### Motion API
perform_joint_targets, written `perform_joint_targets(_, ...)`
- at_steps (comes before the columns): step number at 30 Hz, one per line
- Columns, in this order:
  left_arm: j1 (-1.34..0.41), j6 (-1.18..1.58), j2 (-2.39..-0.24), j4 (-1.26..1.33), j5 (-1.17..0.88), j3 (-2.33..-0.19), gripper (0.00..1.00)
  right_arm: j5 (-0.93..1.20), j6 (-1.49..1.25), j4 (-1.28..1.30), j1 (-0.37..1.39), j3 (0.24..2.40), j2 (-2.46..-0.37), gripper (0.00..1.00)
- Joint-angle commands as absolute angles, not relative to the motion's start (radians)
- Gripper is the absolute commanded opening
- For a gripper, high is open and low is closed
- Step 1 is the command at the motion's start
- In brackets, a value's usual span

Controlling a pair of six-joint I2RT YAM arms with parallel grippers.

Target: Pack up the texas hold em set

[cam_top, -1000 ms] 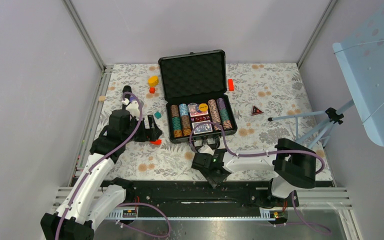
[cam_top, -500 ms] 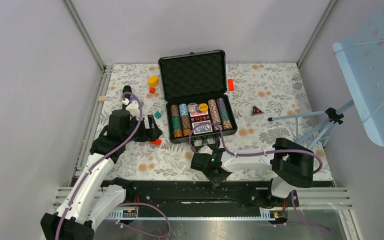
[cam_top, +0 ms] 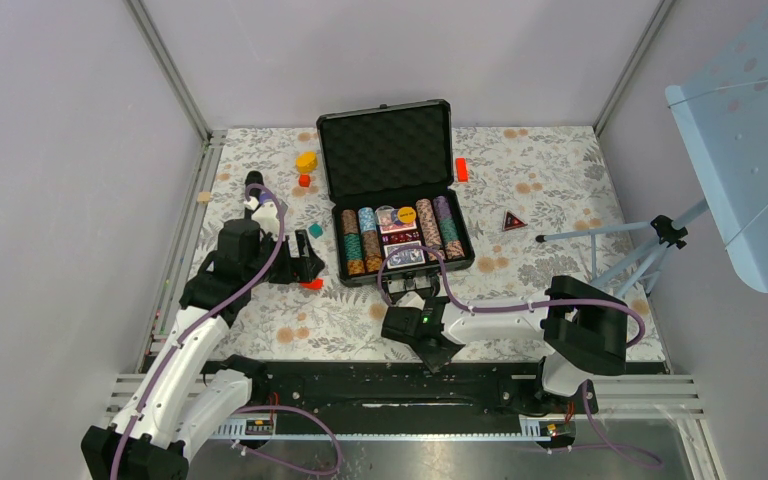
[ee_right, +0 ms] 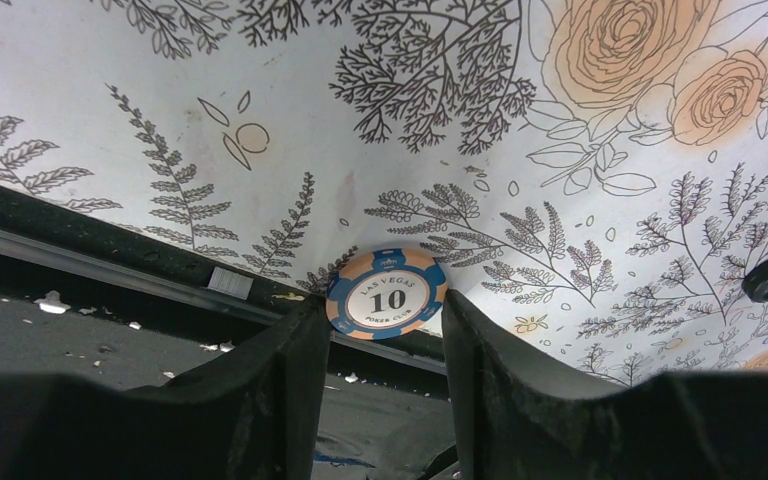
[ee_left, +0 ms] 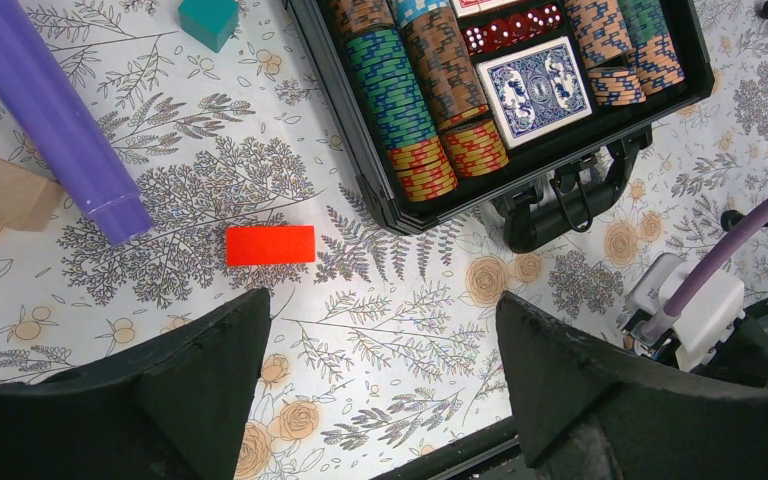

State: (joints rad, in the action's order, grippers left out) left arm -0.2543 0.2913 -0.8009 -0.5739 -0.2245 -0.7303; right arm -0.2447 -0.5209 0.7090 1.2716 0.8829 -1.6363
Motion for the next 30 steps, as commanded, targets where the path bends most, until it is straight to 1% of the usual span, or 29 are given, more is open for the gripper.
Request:
perform_joint_targets(1, -0.252, 0.281, -0.802, -0.530, -0.236, -0.732, 0.83, -0.275, -0.537, 0.696, 1.278, 0.907, -1.612, 0.48)
perform_joint_targets(7, -0.253, 0.281, -0.805, -0.530, -0.239, -0.731, 0.83, -0.282, -0.530, 0.696, 1.278, 0.913, -1.595, 0.43)
perform_joint_targets(16, -0.253, 0.281, -0.804, -0.529, -0.237, -0.732, 0.83, -0.294, -0.534, 0.691, 1.276, 0.914, -1.566, 0.42)
perform_joint_targets(20, -0.253, 0.281, -0.805, -0.530, -0.238, -0.732, 0.83, -0.289, -0.532, 0.684, 1.277, 0.913, -1.559, 0.38)
perform_joint_targets(26, -0.253, 0.281, -0.806, -0.530, -0.238, -0.732, 0.83, -0.289, -0.534, 0.683, 1.276, 0.916, -1.568, 0.37)
perform_joint_targets(27, -0.252, 0.281, -0.805, -0.530, -0.239, -0.733, 0.83, -0.292, -0.535, 0.684, 1.276, 0.916, -1.568, 0.39)
perform_joint_targets(28, -0.252, 0.281, -0.804, -0.529, -0.240, -0.732, 0.83, -0.296, -0.536, 0.686, 1.277, 0.917, -1.567, 0.43)
perform_joint_targets(30, -0.253, 0.281, -0.804, -0.529, -0.239, -0.732, 0.83, -0.319, -0.539, 0.695, 1.276, 0.916, -1.561, 0.63)
